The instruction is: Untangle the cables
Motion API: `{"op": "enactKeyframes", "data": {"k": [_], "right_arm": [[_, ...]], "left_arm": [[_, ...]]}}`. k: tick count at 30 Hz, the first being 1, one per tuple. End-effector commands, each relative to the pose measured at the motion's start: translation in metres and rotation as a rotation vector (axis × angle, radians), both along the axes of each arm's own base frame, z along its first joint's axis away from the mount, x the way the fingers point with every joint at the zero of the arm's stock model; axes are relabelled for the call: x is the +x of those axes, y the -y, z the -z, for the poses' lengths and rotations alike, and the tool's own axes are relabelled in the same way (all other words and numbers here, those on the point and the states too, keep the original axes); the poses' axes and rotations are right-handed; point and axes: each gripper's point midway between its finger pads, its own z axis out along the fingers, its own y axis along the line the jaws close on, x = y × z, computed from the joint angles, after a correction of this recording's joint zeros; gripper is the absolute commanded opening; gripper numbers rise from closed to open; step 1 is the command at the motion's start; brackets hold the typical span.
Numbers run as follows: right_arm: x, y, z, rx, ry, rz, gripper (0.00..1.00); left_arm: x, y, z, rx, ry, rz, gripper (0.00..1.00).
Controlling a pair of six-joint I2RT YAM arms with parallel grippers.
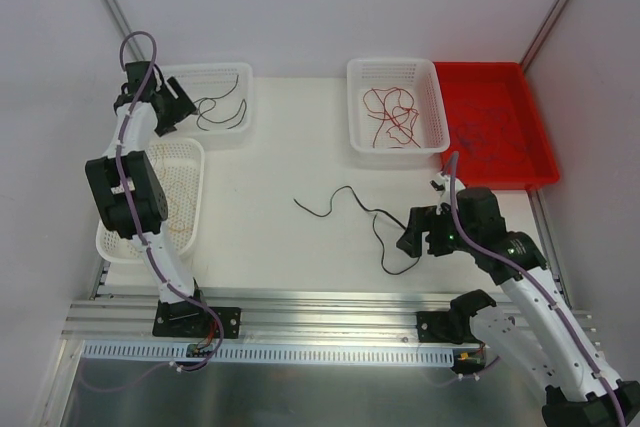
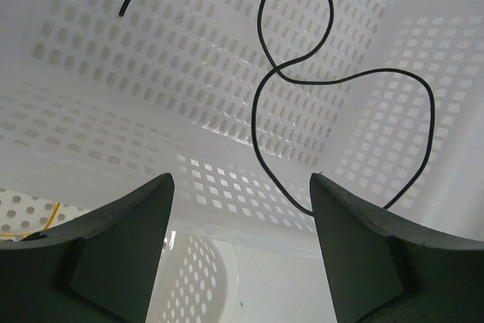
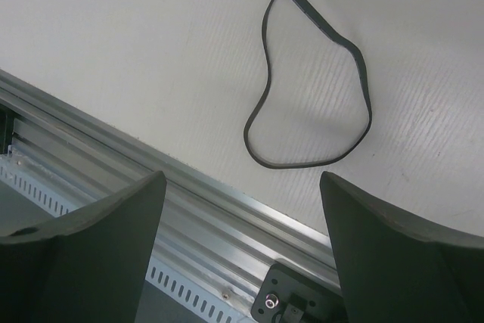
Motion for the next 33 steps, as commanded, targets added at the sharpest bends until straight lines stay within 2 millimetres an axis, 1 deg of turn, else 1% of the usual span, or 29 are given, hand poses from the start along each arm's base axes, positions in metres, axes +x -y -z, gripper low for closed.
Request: {"op": "enactKeyframes", "data": {"k": [1, 2, 3, 6, 7, 8, 9, 10, 11, 12, 13, 14, 15, 16, 17, 19, 20, 21, 22, 23, 24, 26, 27, 28, 29, 30, 31, 32, 33], "right_arm": [[0.000, 0.001, -0.009, 0.007, 0.025, 0.008, 0.88], [0.000, 0.001, -0.009, 0.008, 0.027, 0.009, 0.88], [0.001, 0.001, -0.010, 0.009, 0.031, 0.010, 0.88], [0.001, 0.000, -0.011, 0.013, 0.034, 0.007, 0.88], [0.001, 0.000, -0.011, 0.014, 0.034, 0.006, 0.88], [0.001, -0.001, -0.011, 0.016, 0.037, 0.004, 0.88], [0.002, -0.001, -0.012, 0.017, 0.039, 0.004, 0.88], [0.002, -0.001, -0.012, 0.017, 0.043, 0.006, 0.88], [0.003, 0.000, -0.012, 0.016, 0.045, 0.009, 0.88], [0.003, 0.000, -0.013, 0.016, 0.048, 0.010, 0.88], [0.004, 0.001, -0.012, 0.012, 0.048, 0.014, 0.89], [0.004, 0.001, -0.012, 0.010, 0.048, 0.014, 0.89], [0.004, 0.001, -0.012, 0.010, 0.051, 0.015, 0.90], [0.005, 0.002, -0.011, 0.004, 0.052, 0.021, 0.91], [0.005, 0.003, -0.010, 0.002, 0.051, 0.024, 0.91], [0.005, 0.004, -0.008, -0.002, 0.050, 0.028, 0.92], [0.005, 0.004, -0.007, -0.003, 0.050, 0.029, 0.93], [0.006, 0.004, -0.007, -0.005, 0.052, 0.031, 0.93], [0.007, 0.005, -0.006, -0.010, 0.054, 0.036, 0.93], [0.008, 0.006, -0.005, -0.015, 0.054, 0.047, 0.94], [0.008, 0.007, -0.002, -0.011, 0.036, 0.076, 0.95], [0.011, 0.013, 0.004, -0.039, 0.019, 0.116, 0.95], [0.012, 0.013, 0.008, -0.045, -0.001, 0.127, 0.95], [0.013, 0.014, 0.011, -0.054, -0.013, 0.138, 0.95], [0.015, 0.014, 0.017, -0.064, -0.041, 0.152, 0.95], [0.015, 0.014, 0.017, -0.060, -0.043, 0.157, 0.95], [0.017, 0.014, 0.023, -0.077, -0.069, 0.167, 0.95], [0.021, 0.014, 0.025, -0.081, -0.072, 0.177, 0.95], [0.022, 0.015, 0.031, -0.093, -0.087, 0.187, 0.93]], "left_arm": [[-0.004, 0.009, -0.047, 0.030, 0.084, 0.025, 0.73], [-0.002, 0.010, -0.058, 0.034, 0.109, 0.034, 0.73], [-0.001, 0.015, -0.063, 0.041, 0.121, 0.049, 0.73], [-0.003, 0.030, -0.095, 0.064, 0.187, 0.092, 0.74], [-0.003, 0.044, -0.099, 0.069, 0.199, 0.124, 0.75], [-0.005, 0.052, -0.102, 0.076, 0.203, 0.142, 0.75], [-0.010, 0.060, -0.115, 0.093, 0.227, 0.160, 0.76], [-0.013, 0.081, -0.117, 0.097, 0.234, 0.205, 0.77], [-0.019, 0.094, -0.113, 0.098, 0.224, 0.232, 0.78], [-0.024, 0.105, -0.114, 0.118, 0.226, 0.258, 0.79], [-0.031, 0.113, -0.122, 0.132, 0.244, 0.272, 0.83], [-0.042, 0.147, -0.114, 0.131, 0.227, 0.345, 0.85], [-0.051, 0.160, -0.119, 0.133, 0.241, 0.371, 0.87], [-0.057, 0.173, -0.119, 0.128, 0.241, 0.398, 0.88], [-0.070, 0.202, -0.108, 0.116, 0.221, 0.466, 0.89], [-0.086, 0.230, -0.105, 0.122, 0.220, 0.526, 0.90], [-0.095, 0.242, -0.100, 0.125, 0.209, 0.559, 0.90], [-0.110, 0.269, -0.090, 0.131, 0.194, 0.634, 0.90], [-0.117, 0.280, -0.083, 0.137, 0.180, 0.669, 0.91], [-0.126, 0.288, -0.070, 0.141, 0.151, 0.698, 0.91], [-0.138, 0.309, -0.060, 0.141, 0.129, 0.755, 0.91], [-0.152, 0.323, -0.040, 0.148, 0.083, 0.798, 0.91], [-0.162, 0.337, -0.026, 0.152, 0.050, 0.836, 0.91], [-0.167, 0.343, -0.018, 0.152, 0.030, 0.854, 0.91], [-0.177, 0.353, -0.003, 0.155, -0.006, 0.885, 0.91], [-0.178, 0.353, 0.003, 0.155, -0.023, 0.881, 0.91], [-0.187, 0.361, 0.009, 0.153, -0.038, 0.903, 0.91], [-0.192, 0.360, 0.019, 0.166, -0.063, 0.899, 0.91], [-0.196, 0.361, 0.023, 0.161, -0.076, 0.886, 0.91]]}}
